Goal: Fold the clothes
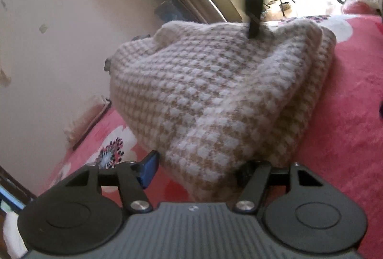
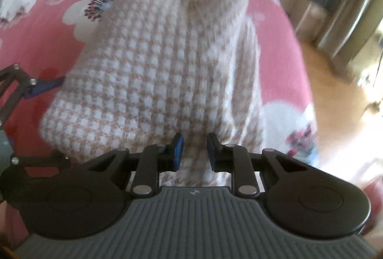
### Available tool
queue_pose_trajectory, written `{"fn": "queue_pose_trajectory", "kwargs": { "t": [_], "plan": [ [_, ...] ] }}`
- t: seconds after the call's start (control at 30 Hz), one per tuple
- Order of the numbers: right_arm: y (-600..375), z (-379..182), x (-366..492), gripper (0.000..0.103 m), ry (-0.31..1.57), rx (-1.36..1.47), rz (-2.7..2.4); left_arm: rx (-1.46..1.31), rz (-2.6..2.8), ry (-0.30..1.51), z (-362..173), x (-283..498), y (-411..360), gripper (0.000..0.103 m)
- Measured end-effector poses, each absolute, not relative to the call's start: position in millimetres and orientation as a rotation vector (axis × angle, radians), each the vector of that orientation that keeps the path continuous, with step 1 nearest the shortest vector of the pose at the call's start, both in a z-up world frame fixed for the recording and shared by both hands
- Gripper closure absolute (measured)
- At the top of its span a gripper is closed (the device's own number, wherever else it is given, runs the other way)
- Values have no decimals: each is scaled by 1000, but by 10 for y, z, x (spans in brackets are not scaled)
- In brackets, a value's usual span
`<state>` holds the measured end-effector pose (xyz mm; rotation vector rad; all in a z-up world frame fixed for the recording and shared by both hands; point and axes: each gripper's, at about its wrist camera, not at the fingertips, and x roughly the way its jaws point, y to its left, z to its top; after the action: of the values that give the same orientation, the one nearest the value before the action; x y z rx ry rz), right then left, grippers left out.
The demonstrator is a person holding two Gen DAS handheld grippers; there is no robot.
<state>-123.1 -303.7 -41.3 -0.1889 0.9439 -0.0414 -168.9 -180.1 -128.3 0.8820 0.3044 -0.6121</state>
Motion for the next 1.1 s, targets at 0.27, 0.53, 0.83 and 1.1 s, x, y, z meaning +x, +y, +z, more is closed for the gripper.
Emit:
{"fn": "queue_pose_trajectory", "kwargs": {
  "t": [0.27,0.53,0.83,1.1],
  "plan": [
    [-2520,271,-864,80,738,-330,103,973,-621,217,-1349,-1804,-1826,41],
    [-3029,-802,-323,85,882,-288,-26,1070,-663,76,-1418,-1965,-1875,43],
    [-2831,244,-68,84,753,-245,71,1095,-659,55,-1464,-1978,-1883,44],
    [-3274,-655,513,85,910,-99,-6,1094,-676,25,-1512,-1964,-1854,48]
  ]
}}
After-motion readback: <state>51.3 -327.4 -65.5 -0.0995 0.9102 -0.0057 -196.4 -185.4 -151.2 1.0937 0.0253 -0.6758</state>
